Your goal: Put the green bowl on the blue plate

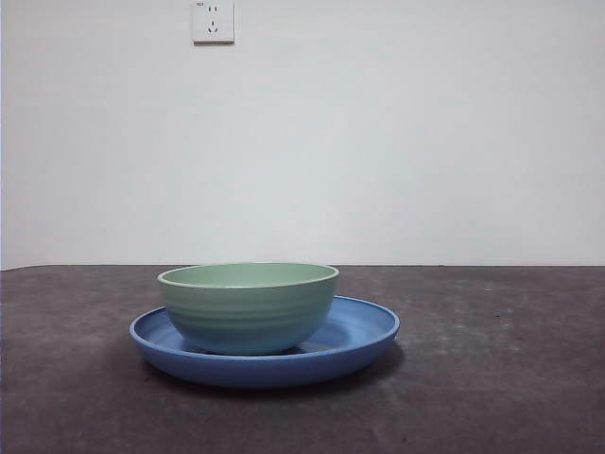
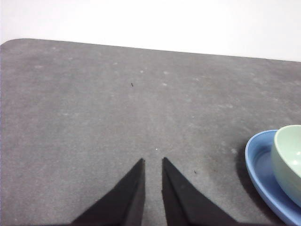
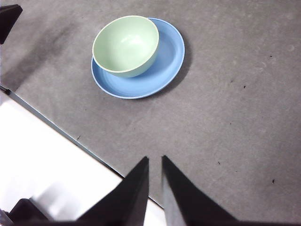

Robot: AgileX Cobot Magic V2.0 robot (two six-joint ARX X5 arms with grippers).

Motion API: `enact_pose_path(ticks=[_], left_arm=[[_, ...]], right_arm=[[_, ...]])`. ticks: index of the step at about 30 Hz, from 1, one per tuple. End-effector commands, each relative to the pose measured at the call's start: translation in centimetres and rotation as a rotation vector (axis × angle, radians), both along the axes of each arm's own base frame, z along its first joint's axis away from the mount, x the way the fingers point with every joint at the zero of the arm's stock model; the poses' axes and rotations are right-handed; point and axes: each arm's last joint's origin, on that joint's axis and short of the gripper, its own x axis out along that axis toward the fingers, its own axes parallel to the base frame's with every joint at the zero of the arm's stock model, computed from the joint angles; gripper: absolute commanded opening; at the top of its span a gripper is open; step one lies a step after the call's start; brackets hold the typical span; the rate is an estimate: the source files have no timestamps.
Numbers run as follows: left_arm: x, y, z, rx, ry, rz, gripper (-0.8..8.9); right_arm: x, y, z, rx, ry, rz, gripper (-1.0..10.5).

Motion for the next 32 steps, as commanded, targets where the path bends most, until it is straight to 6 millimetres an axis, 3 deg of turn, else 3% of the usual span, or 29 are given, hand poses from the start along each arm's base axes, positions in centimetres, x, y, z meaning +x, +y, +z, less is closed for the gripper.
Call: enact_pose_path(ticks=[1,19,23,27,32], left_arm=[[0.1,0.0,-0.8,-0.001,0.026,0.002,0.57],[0.1,0.0,-0.8,-0.001,0.027,0.001,0.57],[0.1,0.0,-0.8,-0.001,0.027,0.001,0.57],[0.1,0.0,-0.8,-0.001,0.027,0.001,0.57],[0.1,0.0,-0.8,-0.001,0.027,0.001,0.57]], right_arm=[[0.0,0.1,0.4,0.013,-0.012,0.003,0.4],[0.2,-0.1,0.4,0.005,-0.016,-0.031,0.4],[0.8,-0.5,-0.2,-0.044,-0.155,-0.068,0.4],[2.7,-0.6,-2.5,0.007,-0.431,-0.171,0.4],[4.5,-1.3,-7.8,0.031,-0.682,-0.303,0.4]])
